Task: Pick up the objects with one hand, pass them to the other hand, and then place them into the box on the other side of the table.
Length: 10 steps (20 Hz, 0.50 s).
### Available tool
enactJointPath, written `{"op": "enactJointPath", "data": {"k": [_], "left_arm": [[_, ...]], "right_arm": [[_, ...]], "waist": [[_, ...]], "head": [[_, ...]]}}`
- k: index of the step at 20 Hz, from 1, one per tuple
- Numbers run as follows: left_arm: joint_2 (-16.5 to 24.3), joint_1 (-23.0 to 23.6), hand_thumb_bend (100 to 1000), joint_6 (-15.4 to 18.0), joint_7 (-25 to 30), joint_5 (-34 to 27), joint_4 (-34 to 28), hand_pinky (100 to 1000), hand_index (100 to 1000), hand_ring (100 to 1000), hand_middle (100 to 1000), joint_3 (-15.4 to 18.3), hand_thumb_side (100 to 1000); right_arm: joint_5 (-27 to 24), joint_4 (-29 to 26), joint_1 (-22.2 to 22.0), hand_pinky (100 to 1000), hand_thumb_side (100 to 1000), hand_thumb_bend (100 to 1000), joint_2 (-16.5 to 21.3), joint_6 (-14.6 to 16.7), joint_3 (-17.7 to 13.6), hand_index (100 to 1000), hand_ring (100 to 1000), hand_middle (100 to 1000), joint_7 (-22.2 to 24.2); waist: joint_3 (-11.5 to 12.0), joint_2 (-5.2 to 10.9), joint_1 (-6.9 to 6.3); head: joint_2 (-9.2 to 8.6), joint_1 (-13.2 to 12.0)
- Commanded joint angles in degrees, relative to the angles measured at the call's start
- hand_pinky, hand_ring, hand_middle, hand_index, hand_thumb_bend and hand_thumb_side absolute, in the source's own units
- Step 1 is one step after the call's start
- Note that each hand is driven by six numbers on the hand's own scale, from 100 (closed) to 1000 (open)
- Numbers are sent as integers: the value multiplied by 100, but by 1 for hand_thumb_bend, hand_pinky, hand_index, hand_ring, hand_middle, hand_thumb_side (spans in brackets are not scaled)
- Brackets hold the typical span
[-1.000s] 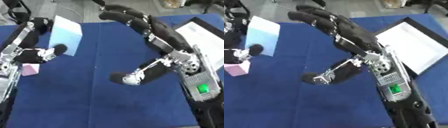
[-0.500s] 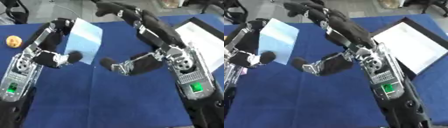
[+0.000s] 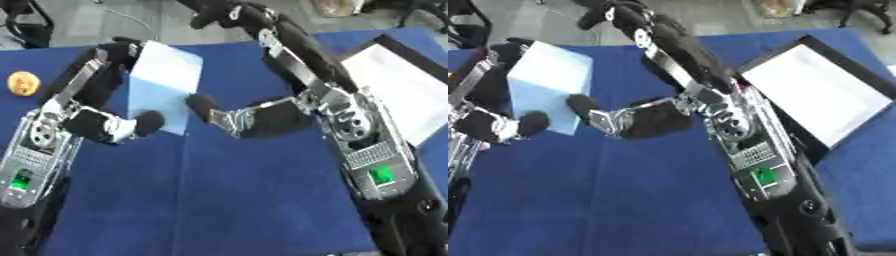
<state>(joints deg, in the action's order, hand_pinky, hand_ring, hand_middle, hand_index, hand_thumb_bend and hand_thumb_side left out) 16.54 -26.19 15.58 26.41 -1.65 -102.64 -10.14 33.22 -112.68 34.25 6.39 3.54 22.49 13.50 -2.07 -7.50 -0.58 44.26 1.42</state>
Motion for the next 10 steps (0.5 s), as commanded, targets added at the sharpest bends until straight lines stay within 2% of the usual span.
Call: {"op": "enactJointPath", "data": {"k": [1,10], "left_arm": [[44,-82,501,103,-60,256,-127,823,599,479,453,-81,379],[38,-204,499,203,-91,649,-19,822,601,479,454,-157,377]], "right_arm": [[-18,6,109,858,441,278,-9,-88,21,1000,897,777,14],[-114,32,119,855,495,255,-8,64,120,1000,891,779,621]], "waist": [[2,91,72],[-13,82,83]], "head": [[-14,27],[-14,19]]}}
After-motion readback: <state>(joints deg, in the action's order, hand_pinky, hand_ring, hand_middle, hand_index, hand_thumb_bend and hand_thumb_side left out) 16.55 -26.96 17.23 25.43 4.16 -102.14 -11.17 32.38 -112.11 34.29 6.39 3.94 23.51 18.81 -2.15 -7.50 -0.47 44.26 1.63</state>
